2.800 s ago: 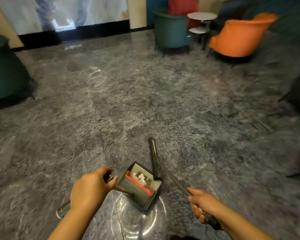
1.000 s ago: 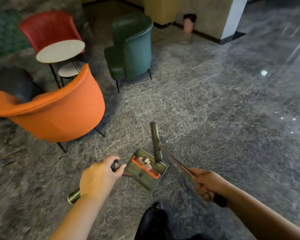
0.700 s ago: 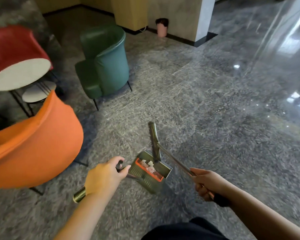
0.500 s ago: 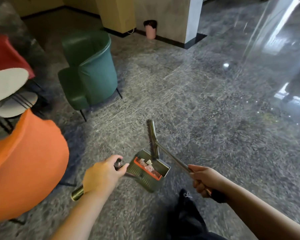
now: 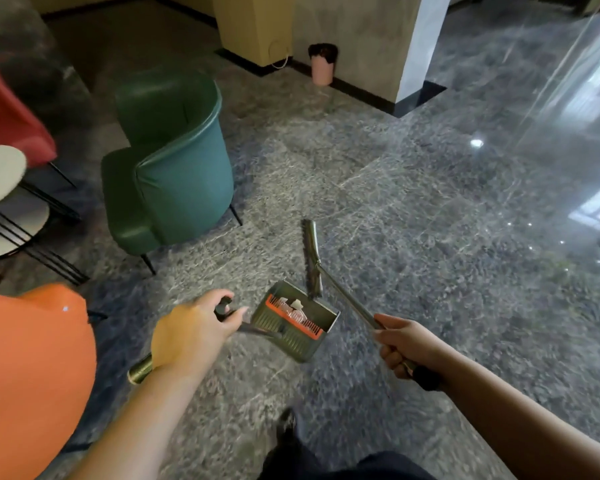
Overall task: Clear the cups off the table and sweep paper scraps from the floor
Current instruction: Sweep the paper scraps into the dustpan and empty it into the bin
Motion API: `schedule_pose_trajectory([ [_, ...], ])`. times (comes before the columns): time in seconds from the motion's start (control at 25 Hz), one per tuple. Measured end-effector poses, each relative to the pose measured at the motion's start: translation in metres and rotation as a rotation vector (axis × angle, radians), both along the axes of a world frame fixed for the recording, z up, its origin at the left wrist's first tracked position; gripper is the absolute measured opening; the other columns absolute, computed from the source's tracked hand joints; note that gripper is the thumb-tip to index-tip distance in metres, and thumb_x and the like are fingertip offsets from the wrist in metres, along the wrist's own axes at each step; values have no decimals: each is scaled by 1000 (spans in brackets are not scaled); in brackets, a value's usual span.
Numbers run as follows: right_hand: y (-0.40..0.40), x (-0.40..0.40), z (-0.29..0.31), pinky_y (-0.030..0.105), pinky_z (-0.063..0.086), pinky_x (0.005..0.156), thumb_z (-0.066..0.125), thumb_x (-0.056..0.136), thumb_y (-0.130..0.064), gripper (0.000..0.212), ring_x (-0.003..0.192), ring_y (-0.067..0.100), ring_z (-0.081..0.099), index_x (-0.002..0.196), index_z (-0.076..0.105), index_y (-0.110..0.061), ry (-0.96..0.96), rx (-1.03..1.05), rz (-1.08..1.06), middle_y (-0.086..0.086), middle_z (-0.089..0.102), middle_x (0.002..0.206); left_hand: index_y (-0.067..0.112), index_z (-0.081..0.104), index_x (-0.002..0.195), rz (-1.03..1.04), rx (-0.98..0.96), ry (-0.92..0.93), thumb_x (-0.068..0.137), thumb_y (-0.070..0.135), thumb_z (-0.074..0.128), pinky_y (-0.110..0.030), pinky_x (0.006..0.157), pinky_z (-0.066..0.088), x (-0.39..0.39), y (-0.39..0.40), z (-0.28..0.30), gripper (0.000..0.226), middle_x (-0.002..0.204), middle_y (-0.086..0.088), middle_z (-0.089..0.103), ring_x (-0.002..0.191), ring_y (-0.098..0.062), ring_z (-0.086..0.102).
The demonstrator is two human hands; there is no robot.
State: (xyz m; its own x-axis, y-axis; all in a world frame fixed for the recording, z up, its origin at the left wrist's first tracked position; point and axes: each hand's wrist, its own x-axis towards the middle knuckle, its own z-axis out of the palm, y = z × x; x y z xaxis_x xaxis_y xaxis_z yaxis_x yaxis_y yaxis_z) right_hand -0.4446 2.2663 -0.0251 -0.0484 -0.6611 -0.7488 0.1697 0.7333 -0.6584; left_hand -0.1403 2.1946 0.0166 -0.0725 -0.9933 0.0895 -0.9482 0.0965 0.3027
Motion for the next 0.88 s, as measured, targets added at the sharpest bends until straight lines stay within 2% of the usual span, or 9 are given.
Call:
schedule_pose_trajectory([
  [0.36,-265,-51,0,14,23,37,45,96,-2,30,39,7,31,96,58,-29,-32,-18,-29,-2,38,52,32,71,96,-88,-80,48,74,49,76,-29,55,48,-64,-295,-8,28,71,5,70,66,-28,65],
  [0.44,-318,-66,0,15,24,36,46,95,-1,33,39,7,31,105,53,-32,-28,-17,-48,-1,39,53,30,72,94,-114,-105,55,73,46,78,-28,54,45,-82,-355,-5,27,69,8,69,63,-26,64],
  [0.52,-375,-84,-6,15,25,35,47,95,-1,44,37,7,32,124,43,-33,-21,8,-79,1,39,53,31,71,92,-127,-107,43,72,46,78,-27,53,42,-103,-418,-7,26,68,9,68,62,-26,63],
  [0.56,-408,-96,-12,14,25,35,47,95,-1,44,36,8,32,131,42,-26,-19,12,-84,2,39,53,32,71,92,-123,-107,42,72,48,77,-26,52,39,-115,-453,-11,26,68,10,68,62,-25,63],
  [0.64,-470,-120,-21,13,25,35,46,95,0,39,35,7,31,132,43,-9,-22,13,-70,2,37,52,34,70,91,-124,-112,33,73,50,76,-23,50,34,-139,-515,-19,26,65,12,64,57,-21,57],
  [0.76,-576,-164,-26,11,24,37,43,95,1,36,34,7,29,130,38,-5,-20,20,-51,1,36,49,33,70,92,-120,-104,27,74,51,75,-21,47,32,-181,-610,-19,26,58,15,53,53,-16,50],
  [0.88,-670,-199,-13,13,24,37,43,95,1,34,35,8,31,127,40,-8,-26,20,-29,1,37,49,32,70,91,-115,-150,-7,72,49,78,-22,48,32,-215,-693,-7,27,61,10,63,55,-23,61],
])
